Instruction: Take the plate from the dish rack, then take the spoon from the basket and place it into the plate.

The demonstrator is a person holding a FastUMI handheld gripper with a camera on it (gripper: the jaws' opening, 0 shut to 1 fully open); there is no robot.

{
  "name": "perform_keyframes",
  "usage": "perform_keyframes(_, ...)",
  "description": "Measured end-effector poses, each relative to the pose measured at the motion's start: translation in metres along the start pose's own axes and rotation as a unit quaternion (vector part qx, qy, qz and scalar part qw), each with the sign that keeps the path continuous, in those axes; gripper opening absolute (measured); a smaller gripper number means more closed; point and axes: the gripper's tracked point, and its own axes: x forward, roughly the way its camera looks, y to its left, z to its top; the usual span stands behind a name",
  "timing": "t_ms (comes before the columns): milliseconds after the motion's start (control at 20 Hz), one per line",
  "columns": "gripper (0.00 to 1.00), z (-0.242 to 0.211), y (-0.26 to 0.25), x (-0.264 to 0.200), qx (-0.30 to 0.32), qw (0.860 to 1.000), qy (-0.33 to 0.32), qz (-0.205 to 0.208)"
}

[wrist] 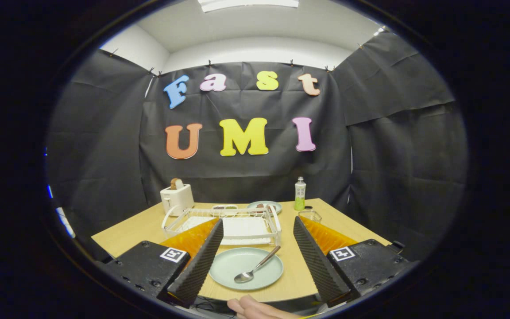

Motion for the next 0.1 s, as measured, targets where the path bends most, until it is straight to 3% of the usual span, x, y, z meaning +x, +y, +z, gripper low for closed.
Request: perform_keyframes(100,1.00,-0.0001,0.0005,-0.0008,-0.002,1.000,0.000,0.001)
